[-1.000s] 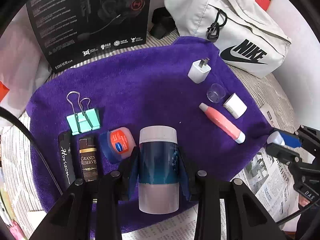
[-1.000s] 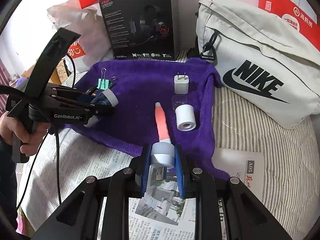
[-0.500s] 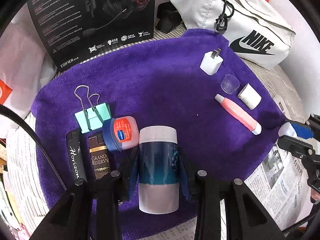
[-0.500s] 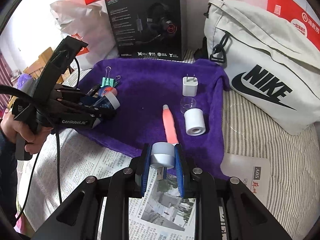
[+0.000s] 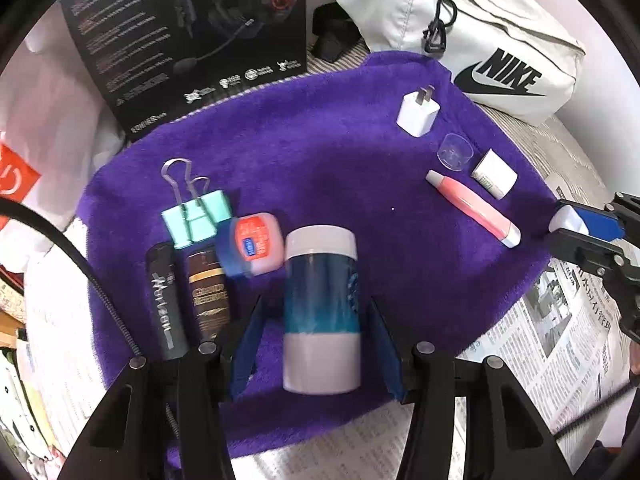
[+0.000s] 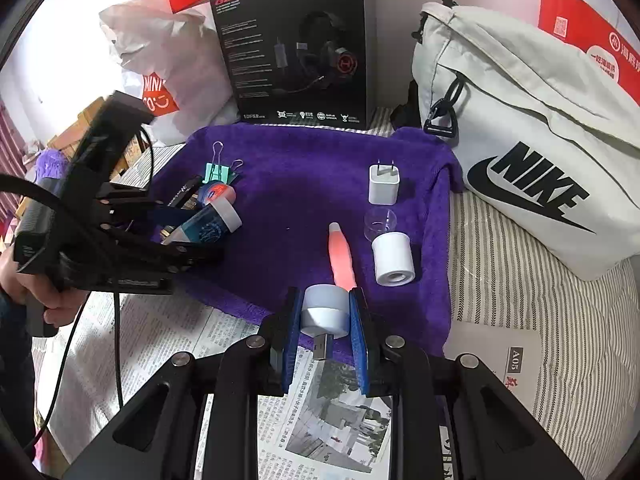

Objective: Organize rigid objects
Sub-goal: 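Lower the canister onto the towel beside the Vaseline jar and open the left tool, then set the white plug on the towel beside the pink tube and open the right tool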

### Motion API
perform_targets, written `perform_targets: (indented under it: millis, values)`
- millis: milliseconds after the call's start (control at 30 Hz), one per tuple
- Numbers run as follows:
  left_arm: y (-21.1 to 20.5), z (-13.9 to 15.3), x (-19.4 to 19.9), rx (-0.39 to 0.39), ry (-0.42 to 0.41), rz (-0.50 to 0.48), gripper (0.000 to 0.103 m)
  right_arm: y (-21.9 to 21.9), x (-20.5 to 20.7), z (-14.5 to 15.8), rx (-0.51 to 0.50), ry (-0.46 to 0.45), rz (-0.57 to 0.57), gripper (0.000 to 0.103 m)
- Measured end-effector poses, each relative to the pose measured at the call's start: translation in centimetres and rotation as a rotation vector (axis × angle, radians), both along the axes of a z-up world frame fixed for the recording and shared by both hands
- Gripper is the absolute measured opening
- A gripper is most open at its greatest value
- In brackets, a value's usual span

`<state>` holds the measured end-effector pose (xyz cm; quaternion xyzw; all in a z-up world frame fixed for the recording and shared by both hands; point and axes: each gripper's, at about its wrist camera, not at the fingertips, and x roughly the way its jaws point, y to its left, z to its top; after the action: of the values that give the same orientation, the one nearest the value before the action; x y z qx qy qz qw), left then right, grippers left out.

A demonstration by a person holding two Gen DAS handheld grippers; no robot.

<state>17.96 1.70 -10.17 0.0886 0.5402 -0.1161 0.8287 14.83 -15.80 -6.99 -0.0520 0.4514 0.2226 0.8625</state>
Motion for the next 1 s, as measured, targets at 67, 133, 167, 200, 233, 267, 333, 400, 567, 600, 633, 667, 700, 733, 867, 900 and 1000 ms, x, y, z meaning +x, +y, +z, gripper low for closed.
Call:
perform_targets:
  millis: [67,133,167,200,233,267,333,400,567,600,633,667,700,733,867,900,1000]
  values:
    - [0.6,0.6,-0.4,0.002,-0.009,0.012,0.051,0.0,0.0,0.0,-0.006,-0.004,0.003,0.024]
    - [1.3,1.0,-0.8,0.006,-0.016,0.032,0.053,0.1,0.1,0.1,-0.007,-0.004,0.006,0.024]
    - [1.9,1.3,-1.2,0.01,-0.025,0.048,0.053,0.1,0.1,0.1,-0.009,-0.005,0.008,0.024]
    - [2.3,1.5,-1.5,0.013,-0.031,0.061,0.053,0.1,0.1,0.1,-0.01,-0.006,0.009,0.024]
    - [2.7,1.7,-1.8,0.014,-0.037,0.073,0.054,0.2,0.2,0.1,-0.009,-0.006,0.011,0.024]
    - [3.1,1.9,-2.2,0.013,-0.042,0.086,0.054,0.2,0.2,0.1,-0.007,-0.005,0.012,0.024]
    - [3.9,2.3,-2.9,0.013,-0.052,0.112,0.054,0.4,0.3,0.1,-0.004,-0.003,0.017,0.024]
    - [4.7,2.7,-3.5,0.018,-0.063,0.136,0.054,0.6,0.4,0.1,-0.01,-0.004,0.023,0.024]
    - [6.2,3.5,-4.5,0.019,-0.088,0.182,0.054,1.5,1.2,-0.6,-0.011,0.01,0.033,0.024]
    - [6.5,3.6,-4.6,0.019,-0.09,0.192,0.054,1.7,1.4,-0.8,-0.014,0.014,0.033,0.024]
    - [7.0,3.7,-4.8,0.016,-0.092,0.204,0.054,2.0,1.7,-1.1,-0.016,0.019,0.037,0.024]
    - [7.3,3.7,-4.9,0.014,-0.094,0.211,0.054,2.2,1.9,-1.3,-0.018,0.024,0.039,0.024]
    - [7.8,3.7,-5.0,0.01,-0.096,0.222,0.054,2.4,2.2,-1.6,-0.022,0.029,0.041,0.024]
    - [8.3,3.8,-5.1,0.005,-0.096,0.235,0.054,2.7,2.4,-1.8,-0.028,0.033,0.045,0.024]
    - [9.4,3.7,-5.2,-0.011,-0.095,0.264,0.054,3.5,3.1,-2.6,-0.035,0.048,0.055,0.024]
    - [9.4,3.7,-5.3,-0.016,-0.096,0.265,0.054,3.6,3.2,-2.8,-0.038,0.05,0.057,0.024]
    - [9.5,3.6,-5.3,-0.034,-0.099,0.266,0.054,4.3,3.7,-3.4,-0.05,0.061,0.066,0.024]
